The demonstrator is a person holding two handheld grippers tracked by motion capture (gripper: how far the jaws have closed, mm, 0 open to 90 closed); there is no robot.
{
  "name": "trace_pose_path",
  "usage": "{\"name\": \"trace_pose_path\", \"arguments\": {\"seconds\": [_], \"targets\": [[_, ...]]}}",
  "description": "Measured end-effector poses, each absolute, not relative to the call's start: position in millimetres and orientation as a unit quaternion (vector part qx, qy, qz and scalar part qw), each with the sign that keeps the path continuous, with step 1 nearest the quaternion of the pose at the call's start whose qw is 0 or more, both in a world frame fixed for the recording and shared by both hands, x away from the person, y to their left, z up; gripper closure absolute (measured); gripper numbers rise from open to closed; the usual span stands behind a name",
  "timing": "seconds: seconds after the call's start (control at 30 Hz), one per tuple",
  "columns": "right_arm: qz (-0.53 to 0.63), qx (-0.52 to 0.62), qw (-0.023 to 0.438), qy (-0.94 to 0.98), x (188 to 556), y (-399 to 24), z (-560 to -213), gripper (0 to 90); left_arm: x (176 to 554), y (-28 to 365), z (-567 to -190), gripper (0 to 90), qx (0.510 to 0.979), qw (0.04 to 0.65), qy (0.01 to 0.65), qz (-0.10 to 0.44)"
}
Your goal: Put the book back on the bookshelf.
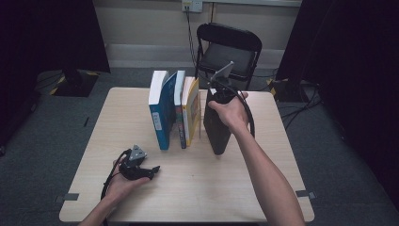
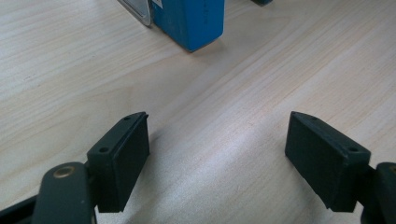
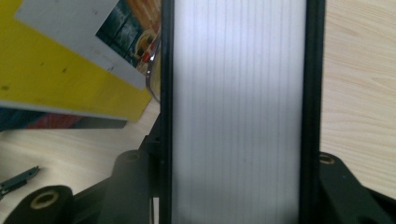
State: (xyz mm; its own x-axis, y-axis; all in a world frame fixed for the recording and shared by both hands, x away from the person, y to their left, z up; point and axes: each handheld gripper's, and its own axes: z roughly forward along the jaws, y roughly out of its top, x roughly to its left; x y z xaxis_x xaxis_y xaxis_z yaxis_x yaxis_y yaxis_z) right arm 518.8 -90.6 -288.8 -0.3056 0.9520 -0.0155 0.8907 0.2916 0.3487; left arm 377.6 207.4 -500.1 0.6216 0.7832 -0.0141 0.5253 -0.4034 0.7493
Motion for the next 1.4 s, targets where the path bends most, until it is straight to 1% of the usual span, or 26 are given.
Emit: {"name": "trace_pose_path", "arguments": {"seconds": [0.83,0.93,1.4], "targets": [[0.121,0.608,0.121,0.775,561.6,-72.3,-293.8,53.8,377.6,207.5,-500.2,21.7,0.820,0.373,0.399,0.173],[0.121,0.612,0.116,0.773,566.3,-70.0,-294.2,53.8,377.6,207.5,-500.1,21.7,0.820,0.373,0.399,0.173],[0.107,0.617,0.120,0.771,581.3,-55.7,-300.8,53.8,377.8,208.2,-499.7,21.7,0.823,0.369,0.395,0.173]]}}
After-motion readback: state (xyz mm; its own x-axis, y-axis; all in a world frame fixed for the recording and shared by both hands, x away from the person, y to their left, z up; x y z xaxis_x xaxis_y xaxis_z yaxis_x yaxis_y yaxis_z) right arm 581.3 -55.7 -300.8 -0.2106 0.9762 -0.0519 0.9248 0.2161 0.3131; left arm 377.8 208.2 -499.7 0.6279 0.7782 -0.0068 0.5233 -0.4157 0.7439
